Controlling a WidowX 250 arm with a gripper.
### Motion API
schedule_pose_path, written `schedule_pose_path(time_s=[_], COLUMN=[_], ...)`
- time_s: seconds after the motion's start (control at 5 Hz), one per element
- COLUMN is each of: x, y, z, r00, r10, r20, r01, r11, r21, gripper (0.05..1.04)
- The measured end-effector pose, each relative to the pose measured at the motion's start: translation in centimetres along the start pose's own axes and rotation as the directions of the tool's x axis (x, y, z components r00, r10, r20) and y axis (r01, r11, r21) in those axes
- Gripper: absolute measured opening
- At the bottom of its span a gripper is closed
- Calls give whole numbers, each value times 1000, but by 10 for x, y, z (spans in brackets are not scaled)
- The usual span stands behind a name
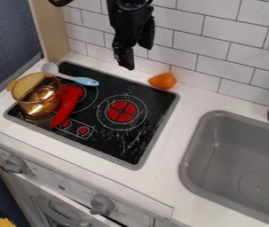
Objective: Move the brown pot to the upper right corner of the stove
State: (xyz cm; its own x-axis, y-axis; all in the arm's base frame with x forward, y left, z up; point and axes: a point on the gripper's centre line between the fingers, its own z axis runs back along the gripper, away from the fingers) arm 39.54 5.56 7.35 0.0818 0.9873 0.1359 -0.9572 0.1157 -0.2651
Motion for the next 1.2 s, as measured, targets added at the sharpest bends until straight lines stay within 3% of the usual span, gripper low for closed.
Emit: schedule_pose_path(time_s=[0.4,0.8,1.2], x=[7,54,113], y=[21,55,120], z=[-21,-7,-2], r00=[1000,986,936], r10=[28,149,286], r20=[-11,78,207], r01=[-27,-156,-316], r11=[997,984,940], r21=[68,86,131], gripper=[1001,1001,1001])
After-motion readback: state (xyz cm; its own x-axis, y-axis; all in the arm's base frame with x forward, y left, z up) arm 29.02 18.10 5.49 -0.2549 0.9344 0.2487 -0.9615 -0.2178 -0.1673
